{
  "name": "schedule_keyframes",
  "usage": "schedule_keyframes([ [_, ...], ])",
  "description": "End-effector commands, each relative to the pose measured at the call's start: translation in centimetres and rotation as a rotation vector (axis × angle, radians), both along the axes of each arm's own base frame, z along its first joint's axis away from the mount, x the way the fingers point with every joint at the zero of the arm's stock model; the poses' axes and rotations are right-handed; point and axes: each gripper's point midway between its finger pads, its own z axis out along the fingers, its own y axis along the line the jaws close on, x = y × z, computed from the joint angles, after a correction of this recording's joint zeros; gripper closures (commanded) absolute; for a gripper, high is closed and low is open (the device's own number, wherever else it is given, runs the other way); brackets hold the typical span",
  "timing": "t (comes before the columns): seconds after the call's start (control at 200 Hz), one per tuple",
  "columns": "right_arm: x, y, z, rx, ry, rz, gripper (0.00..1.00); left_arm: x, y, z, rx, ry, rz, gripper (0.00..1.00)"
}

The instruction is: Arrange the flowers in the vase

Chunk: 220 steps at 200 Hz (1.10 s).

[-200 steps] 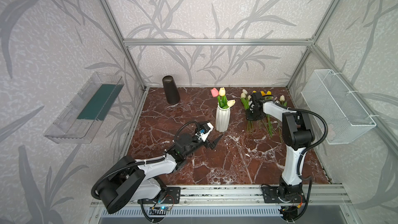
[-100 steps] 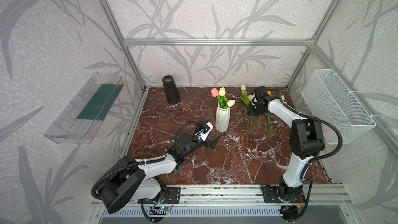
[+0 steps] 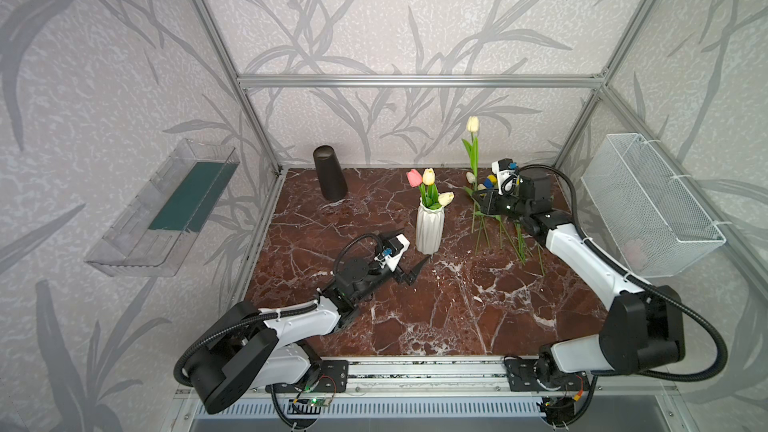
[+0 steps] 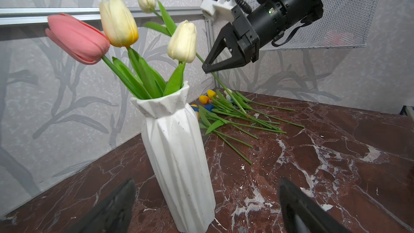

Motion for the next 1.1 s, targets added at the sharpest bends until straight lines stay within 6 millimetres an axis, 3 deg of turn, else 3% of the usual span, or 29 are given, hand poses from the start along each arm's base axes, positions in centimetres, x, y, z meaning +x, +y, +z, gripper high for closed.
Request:
schedule_keyframes([
  [0.0,-0.7,2.7,8.2,0.224,-0.304,0.145,1.00,0.0,0.3,1.4,-0.055,-0.038,0.012,0.01],
  [0.205,-1.7,5.8,11.2,0.241,-0.446,0.216,1.00,-0.1,0.3,1.5,-0.052,-0.042,0.009,0.01],
  [0.265,-1.7,5.8,12.5,0.244,-0.506,0.203,1.00,-0.2,0.4,1.8,-0.055,-0.045,0.012,0.01],
  [0.39,-0.9,5.9,12.8,0.209,-0.539,0.179,1.00,-0.4,0.4,1.7,-0.018,-0.042,0.008,0.01],
  [0.745,1.2,6.7,11.3,0.178,-0.543,0.180,1.00,-0.1,0.4,1.5,-0.013,-0.040,0.018,0.01],
  [1.095,0.3,8.7,8.4,0.134,-0.527,0.241,1.00,0.1,0.0,1.1,-0.012,-0.020,0.006,0.01],
])
